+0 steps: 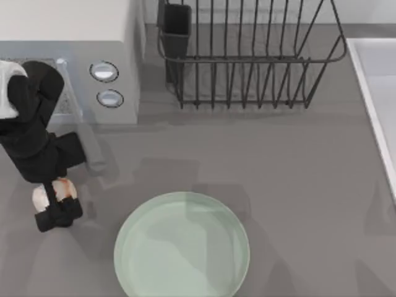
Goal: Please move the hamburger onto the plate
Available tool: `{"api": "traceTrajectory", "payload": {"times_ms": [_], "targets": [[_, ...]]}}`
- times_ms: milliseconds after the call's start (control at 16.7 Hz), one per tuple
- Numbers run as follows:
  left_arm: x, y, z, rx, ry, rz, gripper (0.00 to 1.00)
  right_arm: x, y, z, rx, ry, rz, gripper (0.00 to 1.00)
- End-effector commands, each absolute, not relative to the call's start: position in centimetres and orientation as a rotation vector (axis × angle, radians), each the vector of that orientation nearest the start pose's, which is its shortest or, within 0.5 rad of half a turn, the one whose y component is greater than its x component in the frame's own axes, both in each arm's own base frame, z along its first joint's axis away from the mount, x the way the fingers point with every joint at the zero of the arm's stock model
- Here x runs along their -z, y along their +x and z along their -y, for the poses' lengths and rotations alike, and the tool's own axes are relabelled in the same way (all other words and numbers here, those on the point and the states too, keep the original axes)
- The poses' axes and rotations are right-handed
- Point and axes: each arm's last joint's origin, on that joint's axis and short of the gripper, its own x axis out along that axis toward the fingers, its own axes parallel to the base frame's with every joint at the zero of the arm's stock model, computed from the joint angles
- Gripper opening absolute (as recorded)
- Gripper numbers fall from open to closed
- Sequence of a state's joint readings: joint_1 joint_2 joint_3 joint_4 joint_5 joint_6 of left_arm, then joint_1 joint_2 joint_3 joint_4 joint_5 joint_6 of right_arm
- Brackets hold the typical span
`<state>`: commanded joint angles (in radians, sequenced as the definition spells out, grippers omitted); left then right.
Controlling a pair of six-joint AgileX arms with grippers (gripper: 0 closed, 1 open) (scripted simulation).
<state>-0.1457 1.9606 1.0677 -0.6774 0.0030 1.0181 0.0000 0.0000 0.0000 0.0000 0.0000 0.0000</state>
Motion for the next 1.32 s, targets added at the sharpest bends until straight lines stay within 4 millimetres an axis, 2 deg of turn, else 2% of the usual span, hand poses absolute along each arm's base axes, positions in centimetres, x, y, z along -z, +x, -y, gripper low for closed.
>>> {"api": "traceTrajectory", "payload": {"times_ms": [60, 120, 240, 360, 720, 840, 960, 1140, 1320], "targets": [[-9.2, 32.3, 4.6, 0.901, 0.898, -1.375, 0.0, -16.0, 10.6, 0.1, 0.0, 0.0, 0.0, 1.0], [-11.4, 32.0, 5.1, 0.909, 0.876, -1.347, 0.0, -16.0, 10.6, 0.1, 0.0, 0.0, 0.0, 1.0], [-11.7, 31.9, 5.2, 0.915, 0.877, -1.341, 0.0, -16.0, 10.6, 0.1, 0.0, 0.0, 0.0, 1.0], [-13.0, 31.6, 5.5, 0.924, 0.882, -1.312, 0.0, -16.0, 10.6, 0.1, 0.0, 0.0, 0.0, 1.0], [-19.9, 31.7, 6.4, 0.919, 0.913, -1.173, 0.0, -16.0, 10.6, 0.1, 0.0, 0.0, 0.0, 1.0], [-21.4, 31.7, 6.2, 0.91, 0.911, -1.183, 0.0, -16.0, 10.6, 0.1, 0.0, 0.0, 0.0, 1.0], [-22.0, 31.8, 5.8, 0.905, 0.9, -1.23, 0.0, -16.0, 10.6, 0.1, 0.0, 0.0, 0.0, 1.0], [-21.6, 32.0, 5.2, 0.907, 0.88, -1.325, 0.0, -16.0, 10.6, 0.1, 0.0, 0.0, 0.0, 1.0], [-21.4, 32.0, 5.1, 0.909, 0.876, -1.346, 0.0, -16.0, 10.6, 0.1, 0.0, 0.0, 0.0, 1.0]]}}
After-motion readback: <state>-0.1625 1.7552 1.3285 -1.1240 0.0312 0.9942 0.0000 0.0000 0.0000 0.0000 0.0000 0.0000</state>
